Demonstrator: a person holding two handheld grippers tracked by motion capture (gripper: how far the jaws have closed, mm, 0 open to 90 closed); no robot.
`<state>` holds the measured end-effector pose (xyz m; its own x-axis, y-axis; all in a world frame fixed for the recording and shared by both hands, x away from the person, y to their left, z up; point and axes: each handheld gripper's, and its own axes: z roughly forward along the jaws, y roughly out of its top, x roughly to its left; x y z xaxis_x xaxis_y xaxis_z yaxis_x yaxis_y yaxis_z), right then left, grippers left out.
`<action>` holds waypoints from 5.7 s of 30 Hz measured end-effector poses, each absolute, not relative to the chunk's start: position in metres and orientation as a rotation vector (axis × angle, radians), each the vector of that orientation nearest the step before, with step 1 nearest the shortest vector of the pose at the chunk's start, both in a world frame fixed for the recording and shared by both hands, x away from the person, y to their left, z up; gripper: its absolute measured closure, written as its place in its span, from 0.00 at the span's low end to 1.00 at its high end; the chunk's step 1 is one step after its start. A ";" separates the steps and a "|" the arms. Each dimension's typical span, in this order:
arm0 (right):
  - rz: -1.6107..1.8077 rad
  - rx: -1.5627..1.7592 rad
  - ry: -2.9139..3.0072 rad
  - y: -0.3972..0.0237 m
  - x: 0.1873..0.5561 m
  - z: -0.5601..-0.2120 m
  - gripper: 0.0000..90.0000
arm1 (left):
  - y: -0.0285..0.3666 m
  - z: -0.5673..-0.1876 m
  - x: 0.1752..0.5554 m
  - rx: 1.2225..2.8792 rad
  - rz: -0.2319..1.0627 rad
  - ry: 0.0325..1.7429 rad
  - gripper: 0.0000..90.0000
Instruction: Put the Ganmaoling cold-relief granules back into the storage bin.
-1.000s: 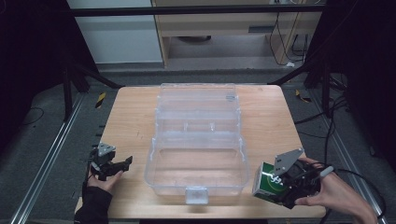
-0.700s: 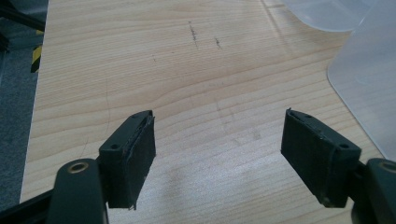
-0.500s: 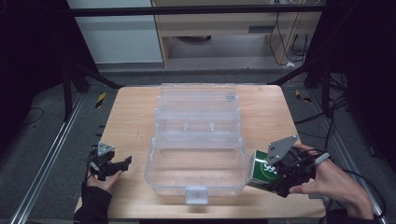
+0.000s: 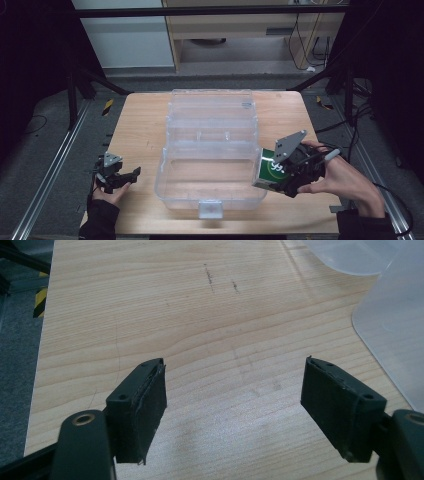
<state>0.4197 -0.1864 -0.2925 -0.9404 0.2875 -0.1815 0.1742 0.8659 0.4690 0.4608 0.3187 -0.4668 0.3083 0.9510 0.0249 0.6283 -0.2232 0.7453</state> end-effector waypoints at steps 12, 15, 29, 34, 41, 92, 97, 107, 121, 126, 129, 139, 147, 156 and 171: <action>0.678 0.300 2.803 -0.167 0.435 -0.289 0.18 | 0.319 -0.467 0.461 1.946 0.655 1.395 0.29; 0.666 0.295 2.812 -0.161 0.439 -0.291 0.18 | 0.319 -0.467 0.461 1.946 0.655 1.395 0.29; 0.651 0.256 2.842 -0.142 0.448 -0.303 0.18 | 0.320 -0.466 0.462 1.943 0.651 1.394 0.29; 0.640 0.250 2.844 -0.136 0.450 -0.309 0.18 | 0.320 -0.466 0.461 1.943 0.653 1.394 0.29; 0.618 0.230 2.865 -0.128 0.452 -0.317 0.18 | 0.321 -0.465 0.461 1.936 0.656 1.395 0.29; 0.552 0.262 2.949 -0.121 0.457 -0.371 0.18 | 0.321 -0.463 0.460 1.929 0.660 1.390 0.29; 0.531 0.266 2.956 -0.119 0.458 -0.374 0.18 | 0.321 -0.463 0.460 1.929 0.661 1.389 0.29; 0.532 0.271 2.966 -0.122 0.460 -0.385 0.17 | 0.321 -0.463 0.460 1.932 0.660 1.387 0.29; 0.552 0.306 2.935 -0.126 0.463 -0.382 0.18 | 0.321 -0.463 0.460 1.931 0.659 1.387 0.29; 0.626 0.341 2.889 -0.133 0.459 -0.371 0.18 | 0.321 -0.463 0.460 1.932 0.659 1.386 0.29; 0.676 0.382 2.854 -0.138 0.457 -0.364 0.16 | 0.321 -0.463 0.460 1.931 0.659 1.385 0.30; 0.888 0.589 2.640 -0.172 0.446 -0.347 0.12 | 0.320 -0.462 0.459 1.933 0.654 1.379 0.31; 1.019 0.814 2.427 -0.208 0.437 -0.354 0.09 | 0.320 -0.462 0.459 1.937 0.653 1.376 0.32; 1.102 1.067 2.178 -0.241 0.431 -0.378 0.07 | 0.318 -0.462 0.459 1.941 0.651 1.370 0.34; 1.021 1.296 1.983 -0.274 0.437 -0.433 0.07 | 0.319 -0.464 0.461 1.945 0.645 1.367 0.35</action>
